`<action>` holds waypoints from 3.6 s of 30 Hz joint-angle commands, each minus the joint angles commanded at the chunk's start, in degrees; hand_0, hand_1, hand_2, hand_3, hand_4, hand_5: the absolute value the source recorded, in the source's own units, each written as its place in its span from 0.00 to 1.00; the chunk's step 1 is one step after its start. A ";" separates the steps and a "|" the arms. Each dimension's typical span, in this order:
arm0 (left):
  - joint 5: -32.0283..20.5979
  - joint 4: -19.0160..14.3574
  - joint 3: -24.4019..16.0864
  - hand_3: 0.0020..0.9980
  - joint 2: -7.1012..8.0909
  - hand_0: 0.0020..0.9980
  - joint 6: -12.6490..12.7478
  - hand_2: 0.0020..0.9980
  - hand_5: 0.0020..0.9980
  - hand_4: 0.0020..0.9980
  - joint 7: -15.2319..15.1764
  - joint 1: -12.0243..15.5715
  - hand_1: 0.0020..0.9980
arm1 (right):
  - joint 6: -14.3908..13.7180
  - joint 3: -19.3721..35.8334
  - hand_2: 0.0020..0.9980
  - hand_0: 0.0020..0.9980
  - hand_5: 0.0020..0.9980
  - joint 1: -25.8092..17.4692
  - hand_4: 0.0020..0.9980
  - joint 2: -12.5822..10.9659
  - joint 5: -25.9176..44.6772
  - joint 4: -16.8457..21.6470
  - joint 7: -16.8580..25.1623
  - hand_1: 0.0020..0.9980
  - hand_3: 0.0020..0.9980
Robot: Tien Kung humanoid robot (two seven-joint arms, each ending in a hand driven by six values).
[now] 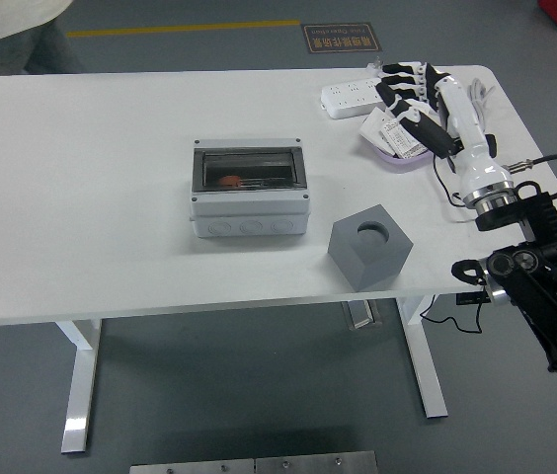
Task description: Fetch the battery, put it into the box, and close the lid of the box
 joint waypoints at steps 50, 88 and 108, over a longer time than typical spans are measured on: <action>0.71 0.00 -1.48 0.57 1.56 0.57 0.53 0.61 0.00 0.64 1.54 0.47 0.63 | 2.45 9.40 0.56 0.59 0.65 -9.85 0.85 1.21 14.25 3.26 3.47 0.53 0.62; 6.56 0.00 -1.37 0.56 1.52 0.57 1.80 0.28 0.00 0.47 3.60 0.50 0.54 | 3.30 7.90 0.57 0.60 0.65 -8.58 0.84 0.69 12.44 2.56 1.45 0.53 0.63; 4.53 0.00 2.50 0.59 1.41 0.57 0.70 0.30 0.00 0.61 4.24 0.50 0.56 | 4.84 7.47 0.57 0.62 0.65 -8.58 0.84 0.82 11.89 2.19 -0.58 0.53 0.62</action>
